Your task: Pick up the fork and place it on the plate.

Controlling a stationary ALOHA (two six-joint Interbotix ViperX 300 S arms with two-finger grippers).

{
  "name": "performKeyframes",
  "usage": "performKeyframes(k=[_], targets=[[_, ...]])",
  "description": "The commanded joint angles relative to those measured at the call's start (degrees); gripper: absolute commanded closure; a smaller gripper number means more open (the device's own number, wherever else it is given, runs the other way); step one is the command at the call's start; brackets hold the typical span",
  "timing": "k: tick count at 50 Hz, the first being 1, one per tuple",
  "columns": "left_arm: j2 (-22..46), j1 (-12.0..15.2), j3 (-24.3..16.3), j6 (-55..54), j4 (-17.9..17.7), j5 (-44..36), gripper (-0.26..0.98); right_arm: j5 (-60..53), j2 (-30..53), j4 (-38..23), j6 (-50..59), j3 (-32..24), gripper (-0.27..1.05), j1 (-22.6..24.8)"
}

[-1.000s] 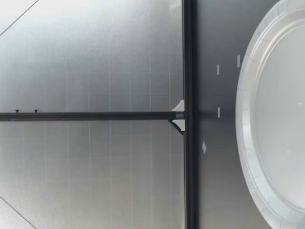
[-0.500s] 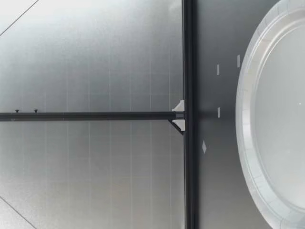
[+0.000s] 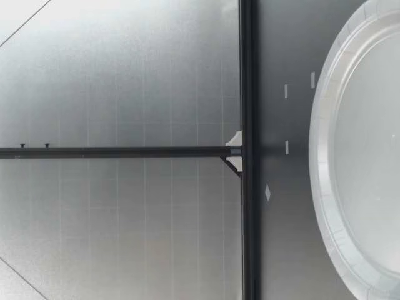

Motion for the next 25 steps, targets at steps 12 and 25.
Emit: performKeyframes(k=[12,25], targets=[[0.4,-0.2,-0.6,-0.8,0.2,-0.4,0.17,-0.4,-0.9,0.0,0.0,0.0,0.25,-0.9],[0.4,-0.2,-0.4,-0.8,0.2,-0.4,0.17,-0.4,-0.7,0.0,-0.1,0.1,0.31,-0.9]])
